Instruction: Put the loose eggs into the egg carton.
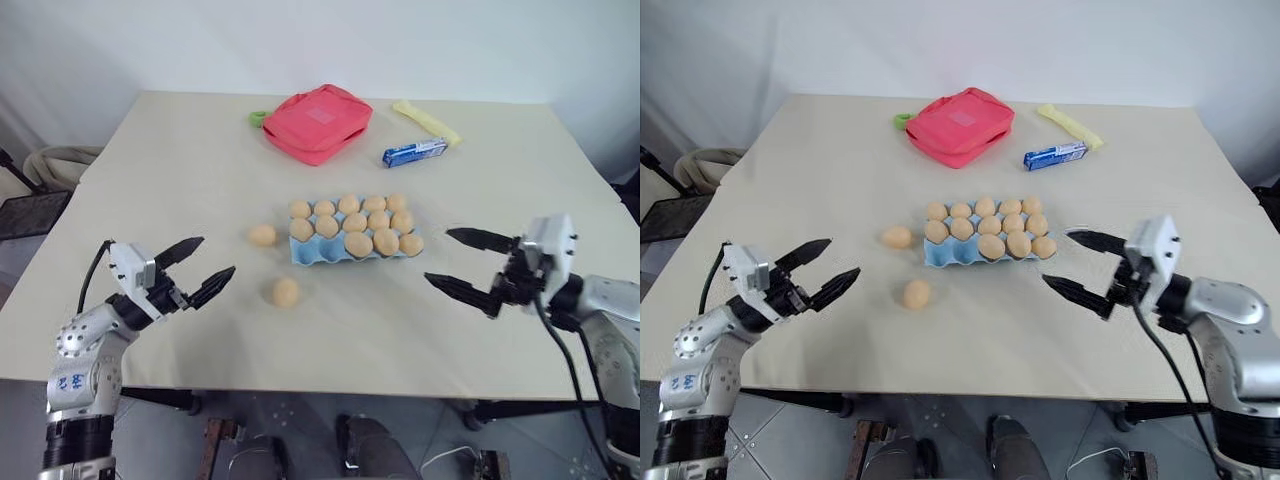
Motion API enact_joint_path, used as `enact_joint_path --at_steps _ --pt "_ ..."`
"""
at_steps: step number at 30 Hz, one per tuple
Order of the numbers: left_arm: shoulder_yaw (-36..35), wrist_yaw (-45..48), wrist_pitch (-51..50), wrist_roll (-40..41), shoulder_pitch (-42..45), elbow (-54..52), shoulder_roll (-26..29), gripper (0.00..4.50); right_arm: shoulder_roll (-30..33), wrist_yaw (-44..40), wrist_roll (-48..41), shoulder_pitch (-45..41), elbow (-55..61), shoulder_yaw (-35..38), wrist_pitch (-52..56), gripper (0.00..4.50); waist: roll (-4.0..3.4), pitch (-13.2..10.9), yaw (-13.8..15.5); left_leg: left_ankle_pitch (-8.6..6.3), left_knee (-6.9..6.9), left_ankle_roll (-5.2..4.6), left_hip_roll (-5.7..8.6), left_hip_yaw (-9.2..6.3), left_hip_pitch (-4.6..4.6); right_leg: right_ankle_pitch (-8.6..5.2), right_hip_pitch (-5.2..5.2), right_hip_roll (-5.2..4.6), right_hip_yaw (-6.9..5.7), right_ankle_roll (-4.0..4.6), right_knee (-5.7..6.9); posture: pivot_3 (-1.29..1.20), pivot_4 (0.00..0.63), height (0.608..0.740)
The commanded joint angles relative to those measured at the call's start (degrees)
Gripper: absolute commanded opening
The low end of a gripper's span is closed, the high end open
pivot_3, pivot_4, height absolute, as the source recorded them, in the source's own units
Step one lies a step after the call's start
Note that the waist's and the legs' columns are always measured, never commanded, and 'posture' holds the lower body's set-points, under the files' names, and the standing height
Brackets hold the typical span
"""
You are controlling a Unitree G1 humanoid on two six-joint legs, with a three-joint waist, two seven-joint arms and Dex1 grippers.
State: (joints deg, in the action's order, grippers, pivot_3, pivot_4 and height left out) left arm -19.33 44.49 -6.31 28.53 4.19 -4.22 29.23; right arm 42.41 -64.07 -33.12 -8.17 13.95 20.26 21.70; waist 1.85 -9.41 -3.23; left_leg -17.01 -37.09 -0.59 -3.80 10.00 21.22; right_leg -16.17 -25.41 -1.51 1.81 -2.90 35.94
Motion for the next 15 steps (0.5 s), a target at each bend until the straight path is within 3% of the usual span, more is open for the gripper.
enact_joint_path --at_steps 1,7,15 --pt "-2.1 -8.2 0.4 -2.6 -2.3 -6.0 -2.1 4.50 2.0 -3.2 -1.2 1.8 -1.9 3.5 -3.3 4.45 0.02 0.0 0.0 0.01 -0.02 -0.02 0.01 0.00 -0.02 0.01 0.02 -0.01 0.02 -0.02 0.00 0.00 0.150 0.740" --pt "-2.3 -16.9 3.1 -4.9 -8.2 -11.1 -8.7 4.50 3.4 -6.3 -1.8 7.9 -4.2 7.9 -7.3 4.45 0.03 0.0 0.2 0.05 -0.04 -0.06 0.08 -0.01 -0.03 0.05 0.10 -0.06 0.06 -0.01 -0.08 0.00 0.150 0.740" --pt "3.3 -22.4 3.3 -8.2 -14.7 -18.1 -14.9 4.50 5.2 -6.3 -2.7 11.9 -3.9 11.8 -7.3 4.45 0.06 0.0 0.2 0.00 -0.03 -0.01 0.08 -0.02 -0.04 -0.05 0.11 -0.04 0.08 0.17 -0.15 0.00 0.150 0.740"
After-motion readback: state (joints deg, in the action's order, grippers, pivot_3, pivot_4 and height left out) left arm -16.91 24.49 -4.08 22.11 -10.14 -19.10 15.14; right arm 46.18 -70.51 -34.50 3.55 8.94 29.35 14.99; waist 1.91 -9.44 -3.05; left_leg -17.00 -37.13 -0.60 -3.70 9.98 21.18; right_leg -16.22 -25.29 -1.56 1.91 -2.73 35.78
